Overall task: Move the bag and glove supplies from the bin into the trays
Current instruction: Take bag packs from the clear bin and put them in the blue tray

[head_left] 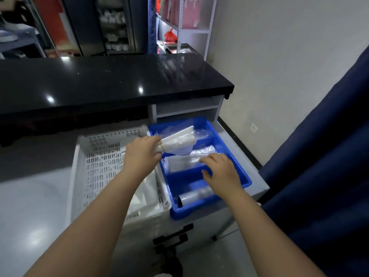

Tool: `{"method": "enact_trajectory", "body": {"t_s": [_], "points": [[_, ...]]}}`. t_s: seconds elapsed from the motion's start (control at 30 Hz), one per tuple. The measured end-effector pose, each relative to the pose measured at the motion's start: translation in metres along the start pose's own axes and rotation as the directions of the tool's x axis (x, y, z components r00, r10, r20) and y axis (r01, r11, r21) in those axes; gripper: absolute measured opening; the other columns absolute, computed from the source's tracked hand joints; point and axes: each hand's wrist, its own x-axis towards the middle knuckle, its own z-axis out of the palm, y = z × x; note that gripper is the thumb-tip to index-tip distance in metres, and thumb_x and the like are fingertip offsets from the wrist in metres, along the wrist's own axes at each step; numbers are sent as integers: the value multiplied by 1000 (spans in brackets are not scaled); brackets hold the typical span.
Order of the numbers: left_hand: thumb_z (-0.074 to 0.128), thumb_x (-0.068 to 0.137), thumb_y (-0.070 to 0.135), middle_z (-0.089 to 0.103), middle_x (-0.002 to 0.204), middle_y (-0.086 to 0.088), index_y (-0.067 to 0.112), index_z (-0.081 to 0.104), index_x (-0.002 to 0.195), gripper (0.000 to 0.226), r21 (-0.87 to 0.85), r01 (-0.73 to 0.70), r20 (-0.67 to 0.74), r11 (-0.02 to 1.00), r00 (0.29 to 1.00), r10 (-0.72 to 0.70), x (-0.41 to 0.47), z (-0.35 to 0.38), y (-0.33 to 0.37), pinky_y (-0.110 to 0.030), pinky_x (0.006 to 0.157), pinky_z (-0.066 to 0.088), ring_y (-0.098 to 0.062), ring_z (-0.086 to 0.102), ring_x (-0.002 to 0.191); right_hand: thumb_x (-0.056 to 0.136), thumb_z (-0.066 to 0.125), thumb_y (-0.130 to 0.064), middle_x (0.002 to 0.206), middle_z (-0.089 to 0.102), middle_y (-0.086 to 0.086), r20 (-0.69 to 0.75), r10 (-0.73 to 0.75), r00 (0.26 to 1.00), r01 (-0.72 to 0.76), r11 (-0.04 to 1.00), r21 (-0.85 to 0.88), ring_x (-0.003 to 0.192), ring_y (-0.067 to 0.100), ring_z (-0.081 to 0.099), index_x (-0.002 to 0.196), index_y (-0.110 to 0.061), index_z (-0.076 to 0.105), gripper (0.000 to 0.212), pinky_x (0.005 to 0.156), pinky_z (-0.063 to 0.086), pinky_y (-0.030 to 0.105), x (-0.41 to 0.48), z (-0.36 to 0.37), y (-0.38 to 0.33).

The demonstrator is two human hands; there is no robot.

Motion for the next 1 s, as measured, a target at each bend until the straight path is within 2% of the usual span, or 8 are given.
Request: {"method": "enact_trajectory", "body": {"t_s": [0.1, 0.3, 0.43, 0.57, 0.7, 0.83, 0.93, 1.0], "points": [[61, 79, 30, 65, 102, 3, 31, 57, 117, 38, 15, -6, 43, 1000, 999, 5, 35, 22, 0, -36, 76, 38, -25, 55, 95, 82, 69, -16, 112, 60, -2, 108, 33, 994, -29, 999, -37, 104, 22, 50, 114, -21, 63, 33, 89, 45, 38, 37, 14, 27], [61, 80, 31, 62, 101, 7, 34, 55, 118, 39, -25, 7, 86, 1000, 996, -5, 82, 44, 4, -40, 80, 44, -22, 54, 95, 83, 68, -31, 125, 56, 0, 379, 58, 923, -29, 996, -82, 113, 24, 48, 124, -25, 57, 44, 93, 40, 38, 96, 41, 50], [62, 79, 29, 61, 96, 8, 32, 57, 116, 38, -57, 16, 83, 998, 997, -12, 100, 50, 7, -35, 72, 39, -22, 53, 92, 74, 75, -36, 116, 58, 0, 519, -14, 855, 6, 1000, 17, 102, 25, 56, 109, -30, 60, 38, 84, 48, 41, 123, 55, 54], [63, 77, 30, 62, 95, 7, 32, 58, 115, 38, -66, 53, 67, 996, 997, -48, 106, 54, 14, -33, 70, 35, -22, 52, 90, 70, 75, -40, 104, 61, -2, 673, -32, 739, 58, 998, -16, 88, 25, 59, 100, -38, 57, 35, 69, 45, 35, 143, 72, 60], [63, 78, 30, 63, 98, 8, 34, 58, 117, 40, -107, 97, 101, 990, 991, -86, 105, 55, 23, -37, 76, 42, -21, 52, 93, 68, 75, -44, 113, 59, 2, 682, -161, 713, 231, 973, -12, 101, 27, 55, 108, -28, 57, 46, 74, 42, 33, 146, 91, 67], [63, 77, 29, 63, 94, 7, 34, 59, 114, 38, -110, 148, 61, 983, 988, -142, 102, 53, 29, -39, 76, 44, -21, 53, 90, 70, 75, -39, 126, 50, 7, 724, -190, 663, 277, 961, -2, 113, 30, 44, 124, -22, 52, 61, 89, 41, 38, 145, 105, 69], [62, 77, 28, 62, 92, 9, 34, 59, 113, 37, -101, 184, 47, 978, 983, -180, 97, 50, 33, -37, 75, 42, -20, 51, 89, 67, 75, -35, 121, 49, 8, 736, -179, 652, 303, 952, -37, 110, 30, 46, 120, -19, 53, 60, 81, 38, 36, 147, 107, 66], [63, 78, 29, 62, 94, 10, 33, 59, 115, 37, -96, 207, 41, 973, 978, -204, 92, 49, 34, -38, 76, 43, -19, 51, 89, 68, 75, -38, 122, 50, 9, 760, -162, 629, 316, 947, -60, 111, 30, 47, 121, -18, 50, 62, 84, 38, 36, 149, 106, 63]]}}
